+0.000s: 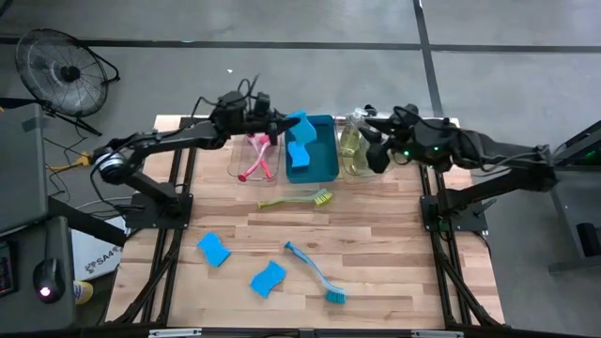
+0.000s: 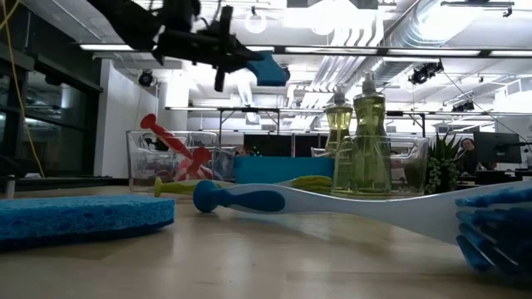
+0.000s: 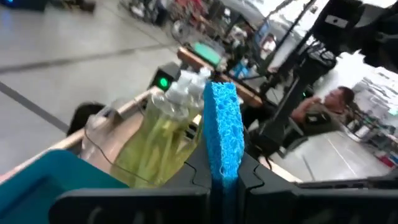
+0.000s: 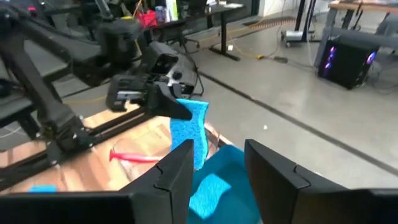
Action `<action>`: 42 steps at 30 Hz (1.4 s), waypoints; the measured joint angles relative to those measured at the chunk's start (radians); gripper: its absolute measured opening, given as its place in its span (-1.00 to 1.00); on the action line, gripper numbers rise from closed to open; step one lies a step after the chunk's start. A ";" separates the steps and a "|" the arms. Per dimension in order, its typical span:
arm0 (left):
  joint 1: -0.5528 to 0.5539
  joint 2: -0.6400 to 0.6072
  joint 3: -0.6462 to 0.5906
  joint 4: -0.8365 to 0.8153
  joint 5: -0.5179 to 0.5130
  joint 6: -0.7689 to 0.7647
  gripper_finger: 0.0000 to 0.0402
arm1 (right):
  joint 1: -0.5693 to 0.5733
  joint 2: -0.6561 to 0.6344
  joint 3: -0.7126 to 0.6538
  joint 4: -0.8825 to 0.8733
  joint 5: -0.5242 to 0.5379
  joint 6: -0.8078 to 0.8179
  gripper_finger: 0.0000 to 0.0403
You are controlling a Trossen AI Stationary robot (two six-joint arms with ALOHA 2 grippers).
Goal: Pick & Place Kitchen Sink Supplies
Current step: Put the blue sponge into the blue bin
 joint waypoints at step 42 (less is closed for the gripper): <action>0.000 0.267 0.239 -0.476 0.066 0.108 -0.98 | 0.000 -0.090 0.000 -0.300 -0.138 0.126 -0.36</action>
